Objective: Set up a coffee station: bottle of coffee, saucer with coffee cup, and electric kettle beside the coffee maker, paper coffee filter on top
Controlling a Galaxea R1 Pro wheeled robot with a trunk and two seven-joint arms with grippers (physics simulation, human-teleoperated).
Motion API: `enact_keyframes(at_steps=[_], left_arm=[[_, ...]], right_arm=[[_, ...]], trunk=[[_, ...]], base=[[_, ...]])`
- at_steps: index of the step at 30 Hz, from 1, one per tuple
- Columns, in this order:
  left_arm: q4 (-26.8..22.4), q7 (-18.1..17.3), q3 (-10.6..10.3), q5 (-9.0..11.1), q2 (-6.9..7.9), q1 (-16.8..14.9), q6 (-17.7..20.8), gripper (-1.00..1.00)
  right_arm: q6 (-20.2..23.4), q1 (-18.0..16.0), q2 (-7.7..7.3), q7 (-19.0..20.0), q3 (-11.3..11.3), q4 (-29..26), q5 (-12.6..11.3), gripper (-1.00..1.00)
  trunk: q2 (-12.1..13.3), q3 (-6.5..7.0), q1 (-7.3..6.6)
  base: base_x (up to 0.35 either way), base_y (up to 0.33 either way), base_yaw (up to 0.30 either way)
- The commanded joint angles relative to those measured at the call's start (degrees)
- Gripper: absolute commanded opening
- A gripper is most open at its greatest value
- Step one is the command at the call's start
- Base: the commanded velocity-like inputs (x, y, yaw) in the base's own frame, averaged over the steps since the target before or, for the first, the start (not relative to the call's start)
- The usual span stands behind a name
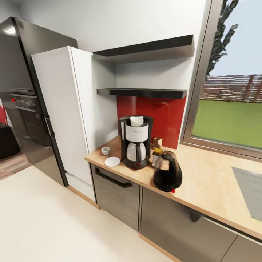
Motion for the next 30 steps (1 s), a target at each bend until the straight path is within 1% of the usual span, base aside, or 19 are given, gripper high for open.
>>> enact_keyframes(at_steps=[1, 3, 5, 6, 9, 13, 16, 21, 24, 30], left_arm=[[0.08, -0.59, 0.30, 0.34, -0.02, -0.05, -0.01, 1.00], [0.08, -0.60, 0.30, 0.34, -0.02, -0.05, -0.04, 1.00], [0.08, -0.61, 0.30, 0.34, -0.02, -0.05, -0.04, 1.00], [0.08, -0.60, 0.30, 0.34, -0.02, -0.05, 0.00, 1.00], [0.08, -0.60, 0.28, 0.34, -0.02, -0.05, -0.01, 1.00], [0.08, -0.61, 0.23, 0.34, -0.02, -0.05, -0.04, 1.00], [0.08, -0.65, 0.18, 0.34, -0.07, -0.05, -0.08, 1.00], [0.08, -0.75, 0.11, 0.38, -0.10, -0.05, -0.13, 1.00], [0.08, -0.79, 0.05, 0.42, -0.10, -0.05, -0.21, 1.00], [0.08, -0.79, 0.04, 0.51, -0.10, -0.02, -0.20, 1.00]], right_arm=[[0.30, -0.02, -0.04, 0.13, 0.49, -0.08, -0.57, 1.00], [0.29, 0.73, -0.09, 0.16, 0.51, -0.02, -0.56, 1.00], [0.25, 2.10, -0.12, 0.17, 0.49, -0.01, -0.56, 1.00], [0.20, 3.38, -0.31, 0.17, 0.48, 0.00, -0.56, 1.00], [0.20, 5.79, -1.93, 0.17, 0.51, 0.00, -0.50, 1.00], [0.20, 7.57, -2.86, 0.17, 0.52, 0.01, -0.48, 1.00], [0.21, 8.08, -3.17, 0.17, 0.52, -0.03, -0.45, 1.00], [0.25, 8.25, -3.03, 0.17, 0.57, -0.08, -0.43, 1.00], [0.29, 8.26, -2.73, 0.22, 0.60, -0.15, -0.45, 1.00], [0.22, 8.27, -2.67, 0.44, 0.61, -0.21, -0.40, 1.00]], trunk=[[-0.08, -0.08, 0.04], [-0.08, -0.08, 0.04], [-0.08, -0.08, 0.04], [-0.08, -0.08, 0.04], [-0.08, -0.08, 0.04], [-0.08, -0.08, 0.04], [-0.08, -0.08, 0.04], [-0.08, -0.08, 0.04], [-0.08, -0.08, 0.04], [-0.08, -0.08, 0.04]], base=[[0.167, 0.295, 0.000], [0.157, 0.297, 0.000], [0.152, 0.298, 0.000], [0.150, 0.298, 0.000], [0.148, 0.298, -0.056], [0.148, 0.298, -0.158], [0.144, 0.299, -0.241], [0.096, 0.299, -0.260], [-0.001, 0.266, -0.267], [-0.061, 0.206, -0.267]])
